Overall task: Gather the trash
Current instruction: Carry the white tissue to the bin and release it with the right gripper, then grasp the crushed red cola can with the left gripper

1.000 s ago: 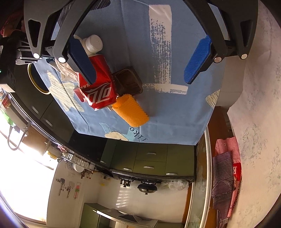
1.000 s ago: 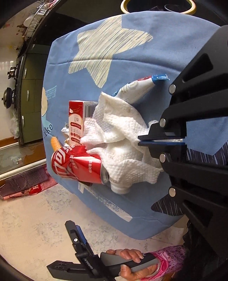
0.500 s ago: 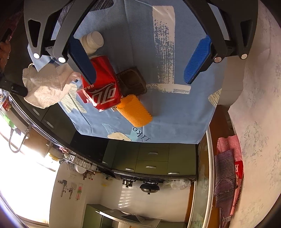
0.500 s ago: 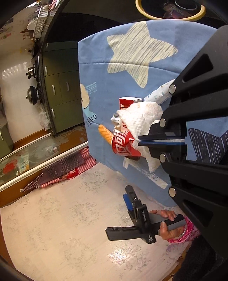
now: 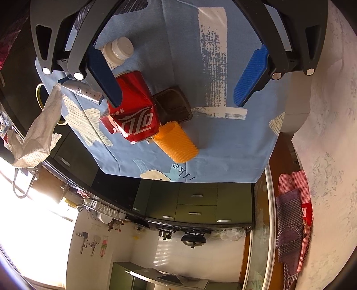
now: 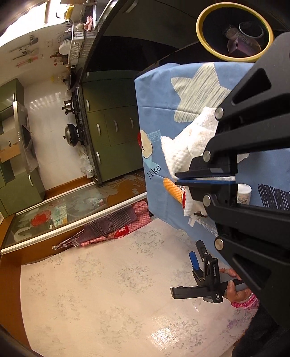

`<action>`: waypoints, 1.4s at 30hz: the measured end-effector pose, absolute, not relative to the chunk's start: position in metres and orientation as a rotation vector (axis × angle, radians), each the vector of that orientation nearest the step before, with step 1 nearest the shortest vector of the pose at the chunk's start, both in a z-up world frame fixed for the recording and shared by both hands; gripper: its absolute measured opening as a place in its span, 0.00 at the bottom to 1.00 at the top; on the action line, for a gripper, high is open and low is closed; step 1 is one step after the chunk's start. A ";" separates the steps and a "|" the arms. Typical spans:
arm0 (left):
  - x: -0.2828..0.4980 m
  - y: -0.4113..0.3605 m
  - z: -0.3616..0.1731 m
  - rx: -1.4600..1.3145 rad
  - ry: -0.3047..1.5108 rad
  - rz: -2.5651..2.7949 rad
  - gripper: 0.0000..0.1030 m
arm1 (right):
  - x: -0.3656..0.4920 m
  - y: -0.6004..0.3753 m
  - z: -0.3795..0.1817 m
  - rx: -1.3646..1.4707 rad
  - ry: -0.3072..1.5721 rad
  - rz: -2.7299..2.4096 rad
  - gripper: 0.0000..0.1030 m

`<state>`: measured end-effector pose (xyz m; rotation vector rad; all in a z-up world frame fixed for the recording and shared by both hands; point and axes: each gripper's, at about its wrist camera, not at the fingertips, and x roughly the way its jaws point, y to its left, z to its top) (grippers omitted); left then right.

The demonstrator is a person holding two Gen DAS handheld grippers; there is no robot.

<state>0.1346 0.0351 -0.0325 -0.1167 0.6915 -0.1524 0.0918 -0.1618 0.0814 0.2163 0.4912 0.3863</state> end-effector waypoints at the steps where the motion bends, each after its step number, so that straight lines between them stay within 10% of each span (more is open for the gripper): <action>1: 0.134 0.033 -0.032 -0.112 0.690 -0.156 0.95 | 0.090 -0.167 0.084 0.219 0.480 0.371 0.01; 23: 0.140 -0.016 -0.017 -0.066 0.684 -0.288 0.95 | 0.098 -0.339 0.030 0.331 0.535 -0.143 0.02; 28: 0.144 -0.032 -0.016 -0.035 0.698 -0.300 0.95 | 0.101 -0.363 -0.002 0.339 0.580 -0.248 0.23; 42: 0.157 -0.058 -0.025 -0.013 0.762 -0.298 0.95 | 0.092 -0.349 -0.028 0.353 0.610 -0.195 0.30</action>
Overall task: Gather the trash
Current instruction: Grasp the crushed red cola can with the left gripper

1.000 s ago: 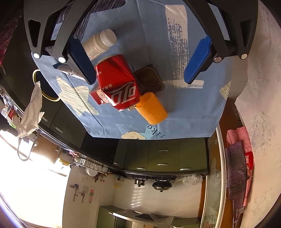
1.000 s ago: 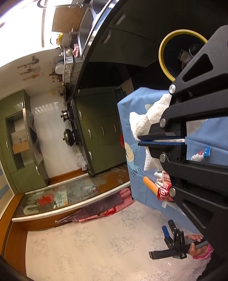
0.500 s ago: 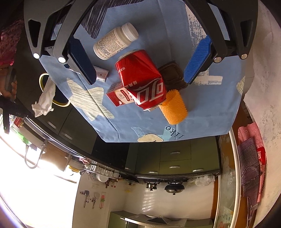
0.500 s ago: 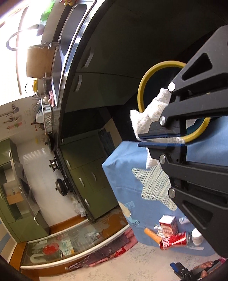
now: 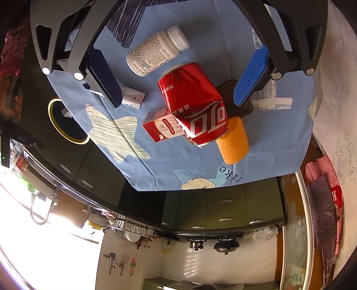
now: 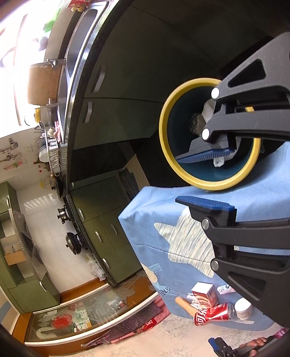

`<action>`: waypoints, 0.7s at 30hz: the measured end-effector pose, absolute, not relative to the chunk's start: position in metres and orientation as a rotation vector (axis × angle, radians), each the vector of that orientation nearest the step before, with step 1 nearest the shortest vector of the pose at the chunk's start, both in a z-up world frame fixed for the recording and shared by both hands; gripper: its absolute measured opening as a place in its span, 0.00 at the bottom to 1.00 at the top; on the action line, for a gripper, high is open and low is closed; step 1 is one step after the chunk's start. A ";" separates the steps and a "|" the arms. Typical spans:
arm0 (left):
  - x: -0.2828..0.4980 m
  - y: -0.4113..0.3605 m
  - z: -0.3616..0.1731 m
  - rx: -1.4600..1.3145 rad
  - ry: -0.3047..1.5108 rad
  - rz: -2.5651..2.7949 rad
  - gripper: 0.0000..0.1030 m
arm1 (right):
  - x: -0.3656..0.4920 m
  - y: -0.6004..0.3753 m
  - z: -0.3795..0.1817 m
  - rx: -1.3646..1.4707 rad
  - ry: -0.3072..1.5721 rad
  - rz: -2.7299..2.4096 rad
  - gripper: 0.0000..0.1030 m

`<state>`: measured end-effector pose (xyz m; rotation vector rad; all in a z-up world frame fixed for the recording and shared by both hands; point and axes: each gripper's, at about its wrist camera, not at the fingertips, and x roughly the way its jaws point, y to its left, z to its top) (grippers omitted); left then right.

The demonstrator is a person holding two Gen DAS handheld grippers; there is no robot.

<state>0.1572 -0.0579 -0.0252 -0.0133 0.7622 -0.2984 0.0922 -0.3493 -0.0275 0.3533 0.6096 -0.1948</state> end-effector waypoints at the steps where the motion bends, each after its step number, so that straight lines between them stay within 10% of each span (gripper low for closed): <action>1: 0.159 -0.059 -0.028 -0.017 0.774 -0.293 0.95 | 0.093 -0.346 -0.030 0.353 0.614 -0.188 0.30; 21: 0.223 -0.055 -0.088 -0.210 1.019 -0.173 0.95 | 0.104 -0.316 -0.066 0.395 0.677 -0.065 0.37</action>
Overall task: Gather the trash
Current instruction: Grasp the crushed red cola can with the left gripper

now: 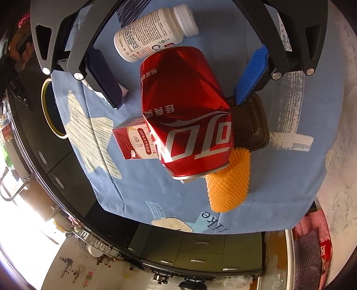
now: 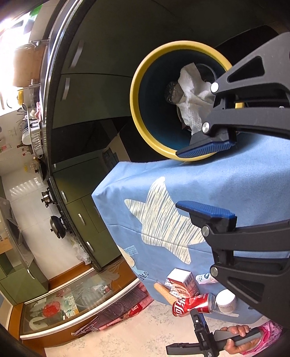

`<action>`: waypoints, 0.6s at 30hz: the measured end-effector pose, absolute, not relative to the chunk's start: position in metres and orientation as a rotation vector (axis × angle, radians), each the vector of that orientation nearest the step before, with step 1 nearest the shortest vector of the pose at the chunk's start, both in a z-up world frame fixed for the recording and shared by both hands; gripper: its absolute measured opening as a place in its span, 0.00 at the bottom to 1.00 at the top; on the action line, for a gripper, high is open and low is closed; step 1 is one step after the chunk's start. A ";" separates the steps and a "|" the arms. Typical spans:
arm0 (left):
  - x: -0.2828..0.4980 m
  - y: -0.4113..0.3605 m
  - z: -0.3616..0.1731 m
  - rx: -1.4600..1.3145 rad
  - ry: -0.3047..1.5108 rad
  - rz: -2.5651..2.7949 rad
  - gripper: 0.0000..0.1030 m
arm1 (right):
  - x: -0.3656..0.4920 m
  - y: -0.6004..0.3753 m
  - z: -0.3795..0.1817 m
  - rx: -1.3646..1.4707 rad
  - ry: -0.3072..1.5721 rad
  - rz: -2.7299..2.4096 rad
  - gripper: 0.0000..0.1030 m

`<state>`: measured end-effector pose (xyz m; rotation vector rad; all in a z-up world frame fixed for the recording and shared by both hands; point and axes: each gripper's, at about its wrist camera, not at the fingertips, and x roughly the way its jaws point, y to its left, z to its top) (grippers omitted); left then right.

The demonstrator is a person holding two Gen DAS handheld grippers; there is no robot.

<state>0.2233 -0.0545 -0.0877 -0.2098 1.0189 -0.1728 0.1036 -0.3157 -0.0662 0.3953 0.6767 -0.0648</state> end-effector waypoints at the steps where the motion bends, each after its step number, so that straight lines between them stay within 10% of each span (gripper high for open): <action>1: 0.226 -0.054 -0.091 -0.219 1.030 -0.174 0.95 | 0.104 -0.316 -0.067 0.399 0.679 -0.062 0.37; 10: 0.237 -0.061 -0.098 -0.229 1.062 -0.188 0.94 | 0.109 -0.319 -0.077 0.421 0.699 -0.048 0.40; 18: 0.241 -0.059 -0.099 -0.219 1.069 -0.184 0.69 | 0.110 -0.324 -0.086 0.444 0.712 -0.047 0.41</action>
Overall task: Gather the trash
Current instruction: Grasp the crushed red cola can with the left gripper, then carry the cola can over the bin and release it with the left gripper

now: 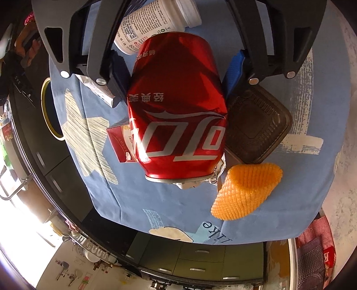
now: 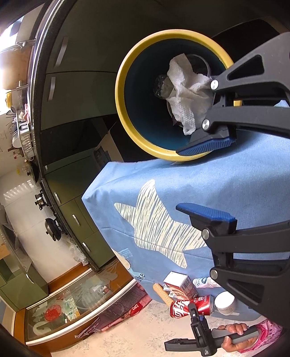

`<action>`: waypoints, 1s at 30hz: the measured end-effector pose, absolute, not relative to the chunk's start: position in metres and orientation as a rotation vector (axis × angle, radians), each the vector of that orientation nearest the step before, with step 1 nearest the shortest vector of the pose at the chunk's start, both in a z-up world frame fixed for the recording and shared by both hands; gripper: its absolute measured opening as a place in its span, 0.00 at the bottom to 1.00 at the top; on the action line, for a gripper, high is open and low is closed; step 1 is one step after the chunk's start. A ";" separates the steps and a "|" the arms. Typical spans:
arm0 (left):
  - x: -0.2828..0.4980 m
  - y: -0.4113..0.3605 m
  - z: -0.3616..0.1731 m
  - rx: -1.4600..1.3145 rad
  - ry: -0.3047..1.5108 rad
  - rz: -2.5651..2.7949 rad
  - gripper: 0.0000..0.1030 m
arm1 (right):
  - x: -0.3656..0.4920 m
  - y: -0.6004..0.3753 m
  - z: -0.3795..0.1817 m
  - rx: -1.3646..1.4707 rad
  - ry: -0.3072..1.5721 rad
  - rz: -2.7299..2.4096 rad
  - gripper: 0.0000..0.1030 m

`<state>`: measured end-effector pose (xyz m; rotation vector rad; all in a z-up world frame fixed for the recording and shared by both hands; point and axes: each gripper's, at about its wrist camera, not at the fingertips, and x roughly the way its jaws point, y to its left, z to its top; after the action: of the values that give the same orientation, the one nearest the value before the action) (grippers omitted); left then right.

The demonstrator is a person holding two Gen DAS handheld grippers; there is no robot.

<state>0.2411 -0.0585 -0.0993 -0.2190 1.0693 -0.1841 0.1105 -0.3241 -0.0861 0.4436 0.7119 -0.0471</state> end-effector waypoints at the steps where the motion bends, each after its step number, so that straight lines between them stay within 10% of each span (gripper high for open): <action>1: 0.241 -0.059 -0.099 -0.211 1.068 -0.186 0.69 | 0.111 -0.324 -0.086 0.444 0.713 -0.047 0.41; 30: 0.204 -0.117 -0.014 -0.026 0.860 -0.424 0.69 | 0.078 -0.335 -0.074 0.439 0.651 -0.137 0.41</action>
<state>0.2035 -0.1172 -0.0144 -0.0257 0.8603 -0.4242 0.0782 -0.3351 -0.0740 0.4393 0.6510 -0.1365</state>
